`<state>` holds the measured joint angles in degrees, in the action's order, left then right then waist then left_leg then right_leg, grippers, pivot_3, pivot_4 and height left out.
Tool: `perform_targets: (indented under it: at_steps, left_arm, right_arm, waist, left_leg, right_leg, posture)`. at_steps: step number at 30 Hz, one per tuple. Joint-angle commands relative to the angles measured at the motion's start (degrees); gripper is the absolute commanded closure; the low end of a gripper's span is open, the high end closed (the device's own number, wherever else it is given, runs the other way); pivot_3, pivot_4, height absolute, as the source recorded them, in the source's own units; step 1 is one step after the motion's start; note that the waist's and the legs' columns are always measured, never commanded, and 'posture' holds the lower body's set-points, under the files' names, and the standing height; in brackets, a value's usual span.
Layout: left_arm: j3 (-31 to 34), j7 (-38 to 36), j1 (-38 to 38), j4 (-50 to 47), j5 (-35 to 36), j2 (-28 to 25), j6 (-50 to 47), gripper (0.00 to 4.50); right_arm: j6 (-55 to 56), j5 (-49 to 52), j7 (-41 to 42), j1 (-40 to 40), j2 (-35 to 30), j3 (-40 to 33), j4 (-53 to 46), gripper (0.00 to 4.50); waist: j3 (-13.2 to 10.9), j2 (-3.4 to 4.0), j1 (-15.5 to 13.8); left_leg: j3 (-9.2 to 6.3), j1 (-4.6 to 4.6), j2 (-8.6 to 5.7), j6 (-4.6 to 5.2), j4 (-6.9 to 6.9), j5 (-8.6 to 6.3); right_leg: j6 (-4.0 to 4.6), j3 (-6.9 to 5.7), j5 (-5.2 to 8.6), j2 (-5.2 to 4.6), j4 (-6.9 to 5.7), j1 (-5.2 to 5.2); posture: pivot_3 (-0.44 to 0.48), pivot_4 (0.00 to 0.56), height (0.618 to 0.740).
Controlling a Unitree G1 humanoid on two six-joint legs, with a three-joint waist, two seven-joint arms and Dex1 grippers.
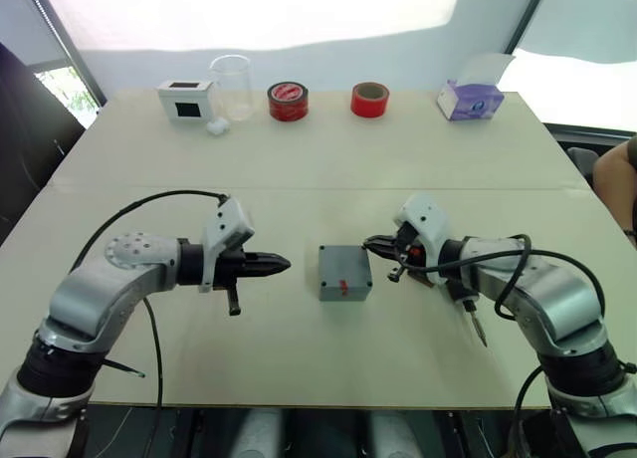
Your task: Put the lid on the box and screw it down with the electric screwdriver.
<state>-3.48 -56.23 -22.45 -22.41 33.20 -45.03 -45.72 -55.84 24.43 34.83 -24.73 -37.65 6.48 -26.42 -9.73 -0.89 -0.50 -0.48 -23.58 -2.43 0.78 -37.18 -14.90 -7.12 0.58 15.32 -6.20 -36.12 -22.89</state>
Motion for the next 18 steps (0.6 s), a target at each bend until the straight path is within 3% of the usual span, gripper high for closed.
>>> perform_targets:
  at_steps: [1, 11, 14, 18]
  left_arm:
    - [1.0, -0.1, -0.2, -1.3, 0.4, -0.7, 0.5, 4.5]
    - [-0.1, -0.2, -0.7, -0.7, -0.5, -0.2, 1.2, 4.5]
    - [-0.1, -0.2, -0.8, -0.6, -0.4, -0.1, 1.2, 4.5]
    - [-0.2, -0.1, -0.8, -0.6, -0.4, 0.2, 1.3, 4.5]
  right_arm:
    - [1.0, -0.3, 0.4, 0.0, -0.5, -0.4, -0.7, 4.46]
    - [0.8, -0.7, 0.2, 0.6, 0.1, 0.2, -0.6, 4.46]
    - [0.3, -0.8, 0.2, 0.5, 0.2, -0.1, -0.4, 3.54]
    - [-0.2, -0.4, 0.6, 0.3, -0.2, -0.6, -0.3, 1.93]
  waist:
    - [0.0, 0.0, 0.0]
    - [0.0, 0.0, 0.0]
    - [0.0, 0.0, 0.0]
    - [0.0, 0.0, 0.0]
  left_leg:
    - [0.0, 0.0, 0.0, 0.0, 0.0, 0.0]
    - [0.0, 0.0, 0.0, 0.0, 0.0, 0.0]
    - [0.0, 0.0, 0.0, 0.0, 0.0, 0.0]
    - [0.0, 0.0, 0.0, 0.0, 0.0, 0.0]
  right_leg:
    - [0.0, 0.0, 0.0, 0.0, 0.0, 0.0]
    - [0.0, -0.03, 0.0, 0.01, 0.0, 0.0]
    - [0.0, -0.04, 0.0, 0.01, 0.0, 0.0]
    - [0.0, -0.05, 0.0, 0.01, 0.0, 0.0]
  posture:
    - [0.0, 0.15, 0.74]
    - [0.0, 0.15, 0.74]
    - [0.0, 0.15, 0.74]
    - [0.0, 0.15, 0.74]
